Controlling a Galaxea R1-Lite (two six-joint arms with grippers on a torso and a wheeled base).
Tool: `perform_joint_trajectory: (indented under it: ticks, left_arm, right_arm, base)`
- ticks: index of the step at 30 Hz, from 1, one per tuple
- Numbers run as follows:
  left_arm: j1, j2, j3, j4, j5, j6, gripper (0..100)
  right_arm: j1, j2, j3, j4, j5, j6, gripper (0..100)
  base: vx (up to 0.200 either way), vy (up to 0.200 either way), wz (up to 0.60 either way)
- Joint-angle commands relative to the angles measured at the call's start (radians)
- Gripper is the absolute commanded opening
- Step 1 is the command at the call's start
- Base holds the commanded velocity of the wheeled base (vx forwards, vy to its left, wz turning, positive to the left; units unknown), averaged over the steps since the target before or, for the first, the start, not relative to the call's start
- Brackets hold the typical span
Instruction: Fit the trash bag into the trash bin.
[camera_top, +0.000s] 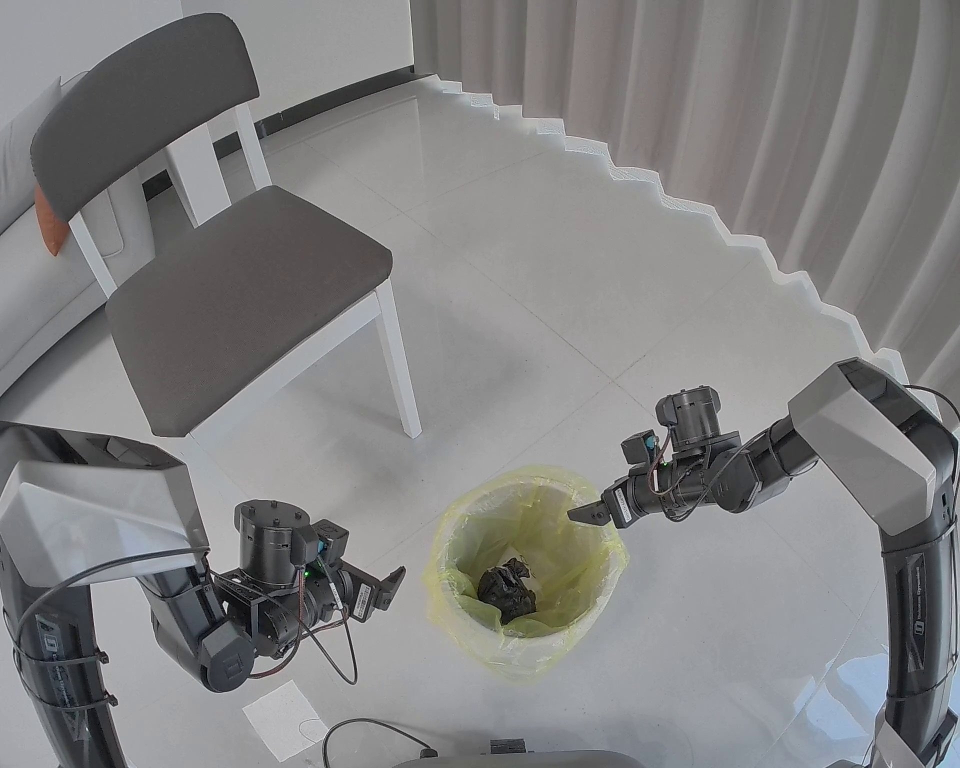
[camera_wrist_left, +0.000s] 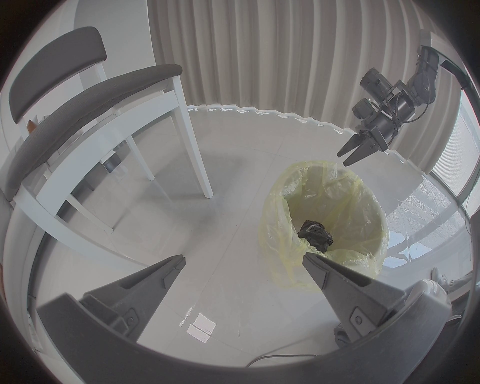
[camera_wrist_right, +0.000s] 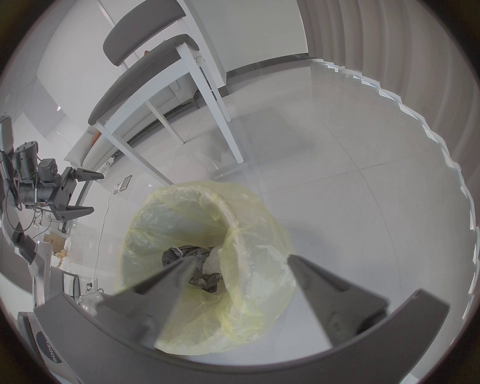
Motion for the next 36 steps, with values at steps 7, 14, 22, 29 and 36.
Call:
perform_joint_trajectory:
  ticks: [7,14,22,29,36]
  left_arm:
    - [0.004,0.003,0.002,-0.007,0.001,0.0,100]
    - [0.004,0.003,0.002,-0.007,0.001,0.0,100]
    - [0.002,0.003,0.0,-0.007,0.004,0.0,100]
    - [0.005,0.001,0.002,-0.007,0.013,0.002,100]
    - [0.001,0.009,-0.006,-0.008,0.013,0.002,100]
  right_arm:
    - [0.002,0.035,-0.029,0.0,0.0,0.001,0]
    - [0.002,0.028,-0.028,0.0,0.0,0.006,0]
    - [0.0,0.02,-0.034,0.031,0.0,0.004,0]
    - [-0.026,0.014,-0.052,0.05,0.0,0.001,0]
    - [-0.03,-0.006,-0.049,0.057,0.0,0.001,0]
  base:
    - [0.0,0.0,0.0]
    - [0.0,0.0,0.0]
    - [0.0,0.0,0.0]
    - [0.0,0.0,0.0]
    - [0.0,0.0,0.0]
